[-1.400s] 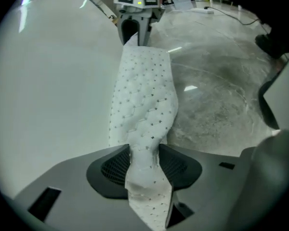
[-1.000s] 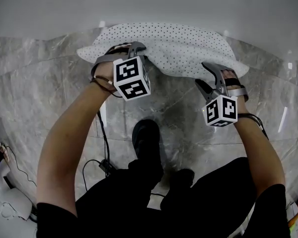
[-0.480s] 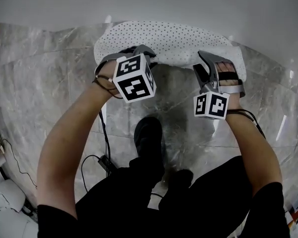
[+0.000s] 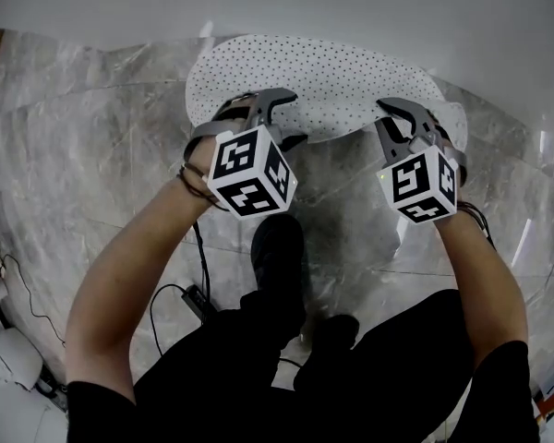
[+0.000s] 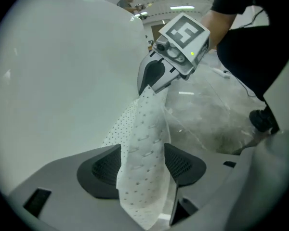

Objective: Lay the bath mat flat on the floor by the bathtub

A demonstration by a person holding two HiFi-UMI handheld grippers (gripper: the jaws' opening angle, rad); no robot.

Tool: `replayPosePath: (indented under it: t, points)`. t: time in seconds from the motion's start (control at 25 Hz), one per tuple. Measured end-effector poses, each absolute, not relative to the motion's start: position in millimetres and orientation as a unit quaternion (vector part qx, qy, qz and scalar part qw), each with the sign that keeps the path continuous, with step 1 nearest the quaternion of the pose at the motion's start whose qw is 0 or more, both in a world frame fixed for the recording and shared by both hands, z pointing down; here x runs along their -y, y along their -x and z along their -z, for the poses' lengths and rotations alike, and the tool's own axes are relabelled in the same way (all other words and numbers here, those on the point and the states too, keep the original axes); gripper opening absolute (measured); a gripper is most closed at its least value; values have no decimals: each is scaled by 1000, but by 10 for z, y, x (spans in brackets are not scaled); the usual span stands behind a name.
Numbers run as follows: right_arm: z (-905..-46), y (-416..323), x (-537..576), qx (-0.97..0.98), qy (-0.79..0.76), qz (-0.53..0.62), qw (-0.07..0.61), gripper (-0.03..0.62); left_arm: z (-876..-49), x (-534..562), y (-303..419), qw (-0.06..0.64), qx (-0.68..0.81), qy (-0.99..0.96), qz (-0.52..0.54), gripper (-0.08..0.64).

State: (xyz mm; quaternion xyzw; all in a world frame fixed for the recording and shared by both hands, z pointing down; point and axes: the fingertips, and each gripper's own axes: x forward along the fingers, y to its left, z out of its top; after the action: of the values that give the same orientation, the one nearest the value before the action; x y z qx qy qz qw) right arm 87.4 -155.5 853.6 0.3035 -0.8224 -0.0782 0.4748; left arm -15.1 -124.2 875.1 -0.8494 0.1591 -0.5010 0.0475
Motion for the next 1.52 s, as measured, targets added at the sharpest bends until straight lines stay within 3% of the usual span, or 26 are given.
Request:
replayPosePath:
  t: [0.24,0.48,0.68,0.72,0.8,0.84,1.0,1.16,1.24,1.52]
  points:
    - [-8388,-866,1463,839,-328,-85,425,34,-8665,1020,-18,51,-236,841,483,321]
    - [-8335,-792,1278,843,-311,-228,375,35,-8663,1092,-218,185,-268,784,528,350]
    - [-8570,-769,878,847,-222,-205,437,37,-9188,974,-43,183,-185,762,593,339]
    - [-8687,-761,721,844,-187,-210,457,37,-9269,861,-16,187,-158,763,598,307]
    - [-8930,-734,372,833,-119,-227,490,36,-9440,573,51,190,-98,761,612,132]
    - [-9046,-716,199,828,-87,-234,502,37,-9533,421,92,182,-69,760,620,87]
    - [-9409,-715,-196,814,-17,-232,532,34,-9836,1,226,127,6,754,645,48]
    - [-9540,-802,-225,807,-9,-250,535,34,-9973,-191,279,99,33,746,658,125]
    - [-9644,-923,-110,799,-40,-249,546,34,-9978,-196,313,82,10,754,651,229]
    - [-10026,-1519,257,756,-109,-159,625,35,-10048,-41,957,23,-85,731,677,259]
